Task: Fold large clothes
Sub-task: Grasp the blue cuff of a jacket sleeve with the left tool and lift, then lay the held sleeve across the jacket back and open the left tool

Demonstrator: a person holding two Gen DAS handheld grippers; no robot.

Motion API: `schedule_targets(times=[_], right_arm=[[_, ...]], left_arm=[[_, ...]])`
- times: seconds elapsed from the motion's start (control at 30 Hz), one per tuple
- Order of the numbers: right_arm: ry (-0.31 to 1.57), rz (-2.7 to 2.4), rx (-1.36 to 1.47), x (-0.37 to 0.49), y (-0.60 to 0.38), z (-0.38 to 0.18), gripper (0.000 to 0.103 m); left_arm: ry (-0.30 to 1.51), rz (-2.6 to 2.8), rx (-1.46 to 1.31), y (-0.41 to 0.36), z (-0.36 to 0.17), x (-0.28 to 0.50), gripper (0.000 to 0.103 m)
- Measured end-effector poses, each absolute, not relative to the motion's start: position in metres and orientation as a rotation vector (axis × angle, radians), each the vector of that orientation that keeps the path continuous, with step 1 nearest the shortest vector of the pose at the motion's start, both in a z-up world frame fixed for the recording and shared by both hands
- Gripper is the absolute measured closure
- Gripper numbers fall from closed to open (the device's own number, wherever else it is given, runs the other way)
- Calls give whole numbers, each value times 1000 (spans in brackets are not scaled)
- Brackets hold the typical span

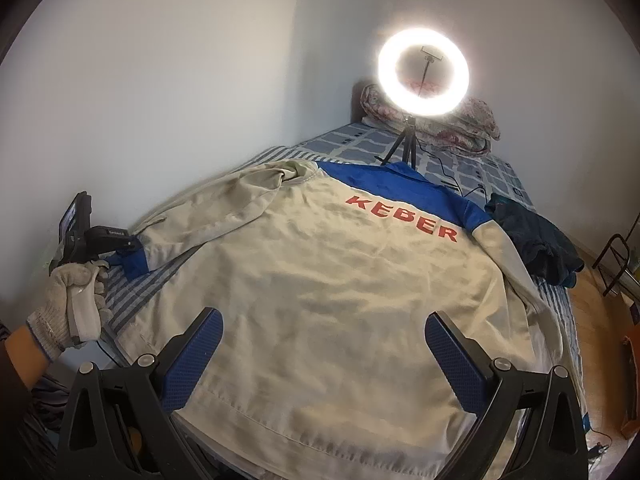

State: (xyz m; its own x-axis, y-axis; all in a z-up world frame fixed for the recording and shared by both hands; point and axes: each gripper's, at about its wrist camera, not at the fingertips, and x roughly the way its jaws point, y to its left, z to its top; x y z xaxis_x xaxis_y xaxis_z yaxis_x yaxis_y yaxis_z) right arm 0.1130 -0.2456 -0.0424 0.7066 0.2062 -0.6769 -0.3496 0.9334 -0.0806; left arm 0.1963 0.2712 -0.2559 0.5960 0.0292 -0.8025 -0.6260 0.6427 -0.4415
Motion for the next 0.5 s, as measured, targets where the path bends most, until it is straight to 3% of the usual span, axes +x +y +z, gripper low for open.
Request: schedule_targets(times=[0.2,0.5], right_arm=[[787,314,-150,126,-253,-52,1],[842,348,-67,143,-251,-58,4]], left_arm=[[753,389,-618,249,-212,190,100],[665,136,-325,173,-130,187,101]])
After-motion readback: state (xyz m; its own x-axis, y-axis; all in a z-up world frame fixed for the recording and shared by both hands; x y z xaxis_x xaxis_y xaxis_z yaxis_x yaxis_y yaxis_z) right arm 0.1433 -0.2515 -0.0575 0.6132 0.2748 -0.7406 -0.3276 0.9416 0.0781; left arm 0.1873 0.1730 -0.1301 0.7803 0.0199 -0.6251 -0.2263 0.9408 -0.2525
